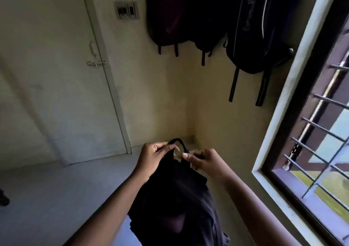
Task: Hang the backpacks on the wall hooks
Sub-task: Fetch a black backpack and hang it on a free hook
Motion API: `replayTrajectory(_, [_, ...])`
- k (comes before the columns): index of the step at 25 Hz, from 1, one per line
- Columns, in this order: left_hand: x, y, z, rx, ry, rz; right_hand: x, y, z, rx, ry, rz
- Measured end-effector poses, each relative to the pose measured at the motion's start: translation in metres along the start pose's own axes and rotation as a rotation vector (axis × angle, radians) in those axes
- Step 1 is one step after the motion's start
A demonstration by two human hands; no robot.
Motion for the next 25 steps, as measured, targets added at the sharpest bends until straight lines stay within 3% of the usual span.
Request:
replayTrajectory(3, [0.026,-0.071,0.011,-0.032,-0.127,0.166,-0.013,-0.066,-0.027,0.042,0.076,-0.02])
replayTrajectory(7, [0.049,-0.177,0.018,-0.038,-0.146,0.331,-0.033,-0.167,-0.064,0.237,0.101,-0.041])
replayTrajectory(13, [0.105,-0.335,0.022,-0.114,-0.138,0.44,-0.089,-0.302,-0.117,0.554,0.152,-0.124])
replayTrajectory(16, [0.11,-0.4,0.031,-0.221,0.002,0.349,-0.118,-0.356,-0.145,0.681,0.208,-0.162])
replayTrajectory(18, [0.116,-0.437,0.042,-0.259,0.098,0.354,-0.126,-0.387,-0.166,0.741,0.227,-0.154])
replayTrajectory(25, [0.183,-0.537,0.084,-0.232,0.106,0.66,-0.153,-0.467,-0.232,0.839,0.317,-0.245])
Point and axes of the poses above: each hand's wrist, its own y-axis away from the middle knuckle, its own z-axis out of the palm, x = y × z, the point moved 10 cm from there along -y, towards the middle knuckle, and after that the axes turned 7 degrees about x, right-handed, at the moved point
